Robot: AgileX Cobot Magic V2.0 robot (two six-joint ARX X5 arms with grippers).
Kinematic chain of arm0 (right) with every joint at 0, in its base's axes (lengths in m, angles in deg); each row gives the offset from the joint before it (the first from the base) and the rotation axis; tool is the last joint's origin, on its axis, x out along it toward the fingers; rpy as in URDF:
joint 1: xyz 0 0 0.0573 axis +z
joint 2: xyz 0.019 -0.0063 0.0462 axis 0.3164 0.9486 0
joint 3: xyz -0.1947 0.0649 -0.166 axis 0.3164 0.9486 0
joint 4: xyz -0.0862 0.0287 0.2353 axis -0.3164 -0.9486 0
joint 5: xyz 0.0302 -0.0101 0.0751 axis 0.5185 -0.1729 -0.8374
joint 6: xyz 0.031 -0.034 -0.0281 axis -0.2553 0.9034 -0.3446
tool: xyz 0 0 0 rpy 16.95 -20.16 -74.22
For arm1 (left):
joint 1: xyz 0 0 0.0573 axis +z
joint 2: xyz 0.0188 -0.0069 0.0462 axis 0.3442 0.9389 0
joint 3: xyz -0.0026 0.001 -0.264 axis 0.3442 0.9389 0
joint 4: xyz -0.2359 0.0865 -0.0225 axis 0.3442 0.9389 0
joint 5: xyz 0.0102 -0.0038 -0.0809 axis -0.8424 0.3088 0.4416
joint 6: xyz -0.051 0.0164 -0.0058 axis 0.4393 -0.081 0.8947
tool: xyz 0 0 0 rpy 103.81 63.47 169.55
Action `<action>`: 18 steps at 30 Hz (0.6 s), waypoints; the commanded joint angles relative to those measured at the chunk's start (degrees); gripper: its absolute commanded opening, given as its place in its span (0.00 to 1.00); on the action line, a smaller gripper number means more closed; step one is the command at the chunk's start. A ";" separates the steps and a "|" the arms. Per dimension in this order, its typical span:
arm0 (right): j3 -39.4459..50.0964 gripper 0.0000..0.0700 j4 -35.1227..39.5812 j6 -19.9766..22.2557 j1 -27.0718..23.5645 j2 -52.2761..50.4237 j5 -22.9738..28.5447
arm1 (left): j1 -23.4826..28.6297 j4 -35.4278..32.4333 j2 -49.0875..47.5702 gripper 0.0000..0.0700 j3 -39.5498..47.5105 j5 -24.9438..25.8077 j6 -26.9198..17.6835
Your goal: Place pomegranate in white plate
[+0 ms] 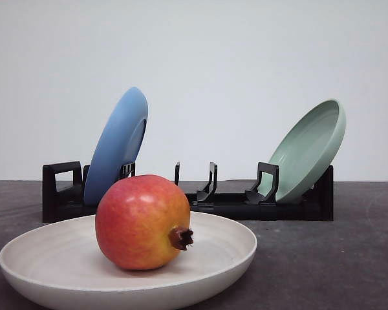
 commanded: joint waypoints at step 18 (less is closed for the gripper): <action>0.28 0.00 0.76 -0.98 -0.09 -0.17 0.20 | 0.04 0.04 -0.09 0.00 0.63 -0.15 -0.20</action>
